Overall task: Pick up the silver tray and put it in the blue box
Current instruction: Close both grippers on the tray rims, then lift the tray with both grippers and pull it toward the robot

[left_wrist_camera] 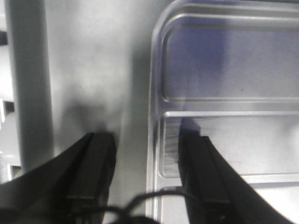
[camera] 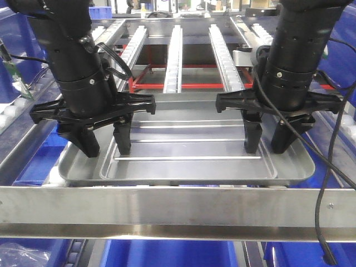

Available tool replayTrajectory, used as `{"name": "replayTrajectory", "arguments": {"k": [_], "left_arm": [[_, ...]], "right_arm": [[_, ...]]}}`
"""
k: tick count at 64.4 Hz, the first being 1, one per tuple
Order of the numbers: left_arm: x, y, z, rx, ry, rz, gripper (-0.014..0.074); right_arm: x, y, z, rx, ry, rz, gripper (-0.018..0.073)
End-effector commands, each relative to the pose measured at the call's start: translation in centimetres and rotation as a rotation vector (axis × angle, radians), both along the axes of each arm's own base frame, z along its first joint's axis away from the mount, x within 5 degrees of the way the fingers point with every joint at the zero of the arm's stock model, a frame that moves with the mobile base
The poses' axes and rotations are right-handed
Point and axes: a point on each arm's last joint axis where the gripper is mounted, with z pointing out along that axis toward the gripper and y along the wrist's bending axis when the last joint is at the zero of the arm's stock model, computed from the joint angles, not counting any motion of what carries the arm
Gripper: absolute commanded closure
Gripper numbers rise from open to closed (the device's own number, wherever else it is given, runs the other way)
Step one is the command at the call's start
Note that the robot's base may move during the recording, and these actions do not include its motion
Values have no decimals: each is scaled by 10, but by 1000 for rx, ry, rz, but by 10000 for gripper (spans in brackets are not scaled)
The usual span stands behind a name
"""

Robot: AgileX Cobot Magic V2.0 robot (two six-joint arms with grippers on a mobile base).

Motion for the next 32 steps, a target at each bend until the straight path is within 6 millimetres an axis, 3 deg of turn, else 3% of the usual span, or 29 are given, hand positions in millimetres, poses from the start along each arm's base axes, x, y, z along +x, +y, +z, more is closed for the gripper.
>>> {"name": "replayTrajectory", "arguments": {"k": [1,8,21,32], "left_arm": [[1,-3,19,-39,-45,-1,361],[1,-3,19,-39,-45,-1,444],[1,-3,19,-39,-45,-1,673],[1,-3,19,-36,-47,-3,700]], "right_arm": [[5,-1,24,28,-95,7,178],[5,-1,23,27,-91,6,239],[4,-1,23,25,-86,6,506],[4,-1,23,25,-86,6,511]]}}
